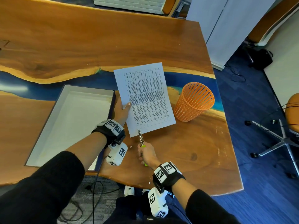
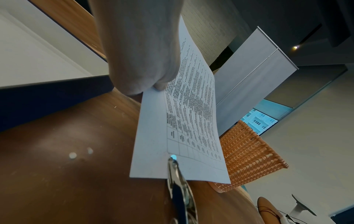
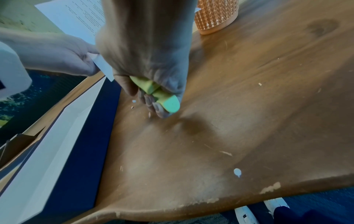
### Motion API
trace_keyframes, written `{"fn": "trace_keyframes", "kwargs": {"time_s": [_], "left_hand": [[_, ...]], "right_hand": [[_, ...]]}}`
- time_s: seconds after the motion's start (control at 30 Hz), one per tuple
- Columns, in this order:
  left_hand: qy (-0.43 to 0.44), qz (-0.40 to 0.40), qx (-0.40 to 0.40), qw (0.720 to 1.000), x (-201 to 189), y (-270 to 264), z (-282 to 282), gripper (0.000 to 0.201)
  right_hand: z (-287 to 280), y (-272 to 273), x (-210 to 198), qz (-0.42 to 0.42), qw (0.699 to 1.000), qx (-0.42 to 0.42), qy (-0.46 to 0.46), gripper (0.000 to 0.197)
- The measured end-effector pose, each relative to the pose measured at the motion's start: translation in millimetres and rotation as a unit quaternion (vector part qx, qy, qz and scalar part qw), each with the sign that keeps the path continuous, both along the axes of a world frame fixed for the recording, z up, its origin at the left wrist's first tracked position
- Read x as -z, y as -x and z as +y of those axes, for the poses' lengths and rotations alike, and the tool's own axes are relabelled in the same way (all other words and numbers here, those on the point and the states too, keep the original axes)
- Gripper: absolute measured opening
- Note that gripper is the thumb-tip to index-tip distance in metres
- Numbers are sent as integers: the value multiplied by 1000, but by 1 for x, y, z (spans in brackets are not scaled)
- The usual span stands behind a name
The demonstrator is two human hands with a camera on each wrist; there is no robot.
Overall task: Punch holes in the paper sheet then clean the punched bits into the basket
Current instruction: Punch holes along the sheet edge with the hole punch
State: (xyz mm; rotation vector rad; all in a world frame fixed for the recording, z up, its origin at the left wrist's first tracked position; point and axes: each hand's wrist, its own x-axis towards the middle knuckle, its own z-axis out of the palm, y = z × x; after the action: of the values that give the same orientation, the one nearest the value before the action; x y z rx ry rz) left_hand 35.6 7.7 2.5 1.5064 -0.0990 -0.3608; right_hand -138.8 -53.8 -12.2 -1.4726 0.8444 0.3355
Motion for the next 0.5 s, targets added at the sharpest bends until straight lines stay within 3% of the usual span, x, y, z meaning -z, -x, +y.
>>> {"fn": "trace_keyframes", "kwargs": {"time_s": [0.5], "left_hand": [[9,-10,3,1000,2,-3,1,49]], "right_hand": [[-1,0,2,-12,1000,-17,-8,29]]}}
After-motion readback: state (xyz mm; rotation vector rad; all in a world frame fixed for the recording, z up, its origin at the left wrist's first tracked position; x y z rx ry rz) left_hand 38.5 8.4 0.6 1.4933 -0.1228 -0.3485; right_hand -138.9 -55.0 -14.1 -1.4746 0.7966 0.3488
